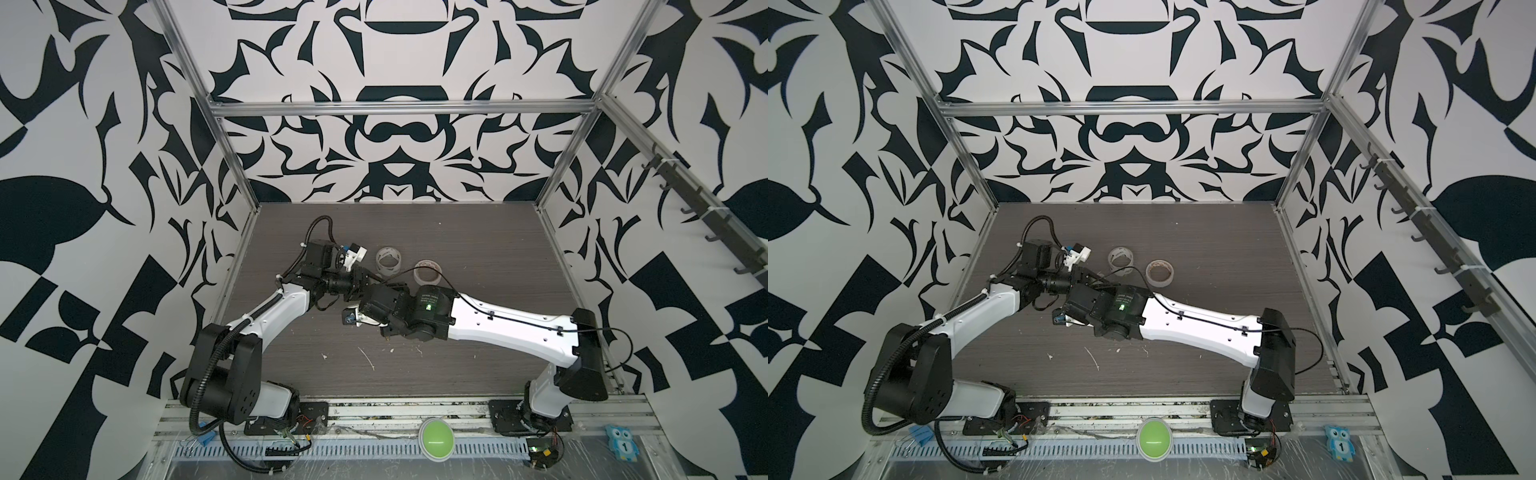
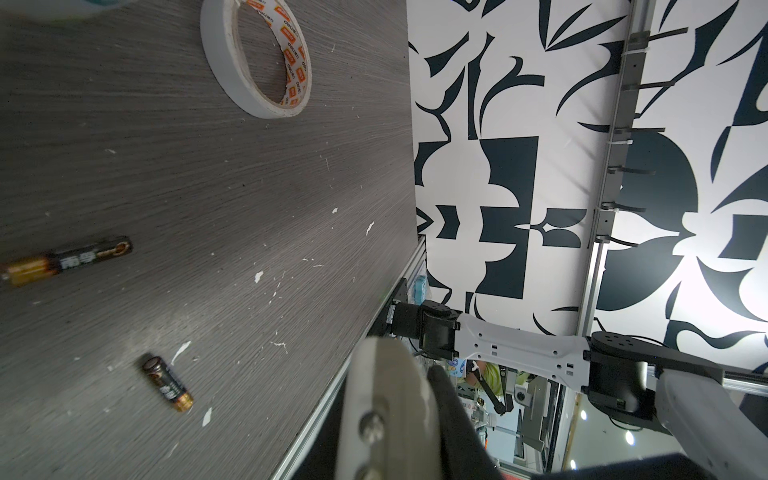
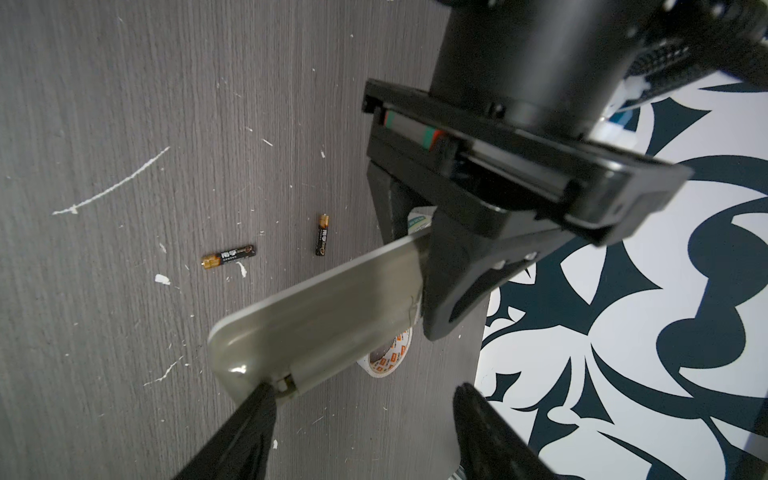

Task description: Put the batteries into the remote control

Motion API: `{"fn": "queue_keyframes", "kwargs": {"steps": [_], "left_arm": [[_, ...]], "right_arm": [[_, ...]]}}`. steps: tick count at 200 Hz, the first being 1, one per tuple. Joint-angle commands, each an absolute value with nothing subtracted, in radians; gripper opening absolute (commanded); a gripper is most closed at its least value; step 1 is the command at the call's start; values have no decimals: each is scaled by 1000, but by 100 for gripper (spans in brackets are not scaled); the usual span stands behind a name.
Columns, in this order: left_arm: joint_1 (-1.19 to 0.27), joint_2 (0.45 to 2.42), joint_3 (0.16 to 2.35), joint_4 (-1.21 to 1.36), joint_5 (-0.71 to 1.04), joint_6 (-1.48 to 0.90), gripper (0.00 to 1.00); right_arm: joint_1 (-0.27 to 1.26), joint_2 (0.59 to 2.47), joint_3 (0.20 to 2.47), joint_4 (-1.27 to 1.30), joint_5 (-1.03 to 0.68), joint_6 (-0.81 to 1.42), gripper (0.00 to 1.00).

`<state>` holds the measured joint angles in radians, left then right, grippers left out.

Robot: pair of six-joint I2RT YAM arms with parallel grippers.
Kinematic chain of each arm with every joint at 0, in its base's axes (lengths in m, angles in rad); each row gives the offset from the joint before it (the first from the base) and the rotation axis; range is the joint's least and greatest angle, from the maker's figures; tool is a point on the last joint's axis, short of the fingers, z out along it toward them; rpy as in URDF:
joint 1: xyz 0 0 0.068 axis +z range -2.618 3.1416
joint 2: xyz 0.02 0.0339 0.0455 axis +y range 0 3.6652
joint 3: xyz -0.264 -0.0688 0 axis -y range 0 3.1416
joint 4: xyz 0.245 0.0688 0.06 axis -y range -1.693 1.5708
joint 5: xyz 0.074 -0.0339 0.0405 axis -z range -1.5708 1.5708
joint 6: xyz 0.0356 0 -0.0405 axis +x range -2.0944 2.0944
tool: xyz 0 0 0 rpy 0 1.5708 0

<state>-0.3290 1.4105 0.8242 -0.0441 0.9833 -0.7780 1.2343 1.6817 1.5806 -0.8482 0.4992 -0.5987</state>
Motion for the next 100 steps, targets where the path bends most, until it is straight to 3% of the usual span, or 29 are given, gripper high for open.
{"fn": "queue_keyframes", "kwargs": {"steps": [1, 100], "left_arm": [[-324, 1393, 830, -40, 1000, -772, 0], [-323, 1395, 827, -43, 998, -768, 0]], "right_arm": [[1227, 1675, 1579, -847, 525, -591, 72], [1219, 1688, 1562, -841, 503, -589, 71]]}}
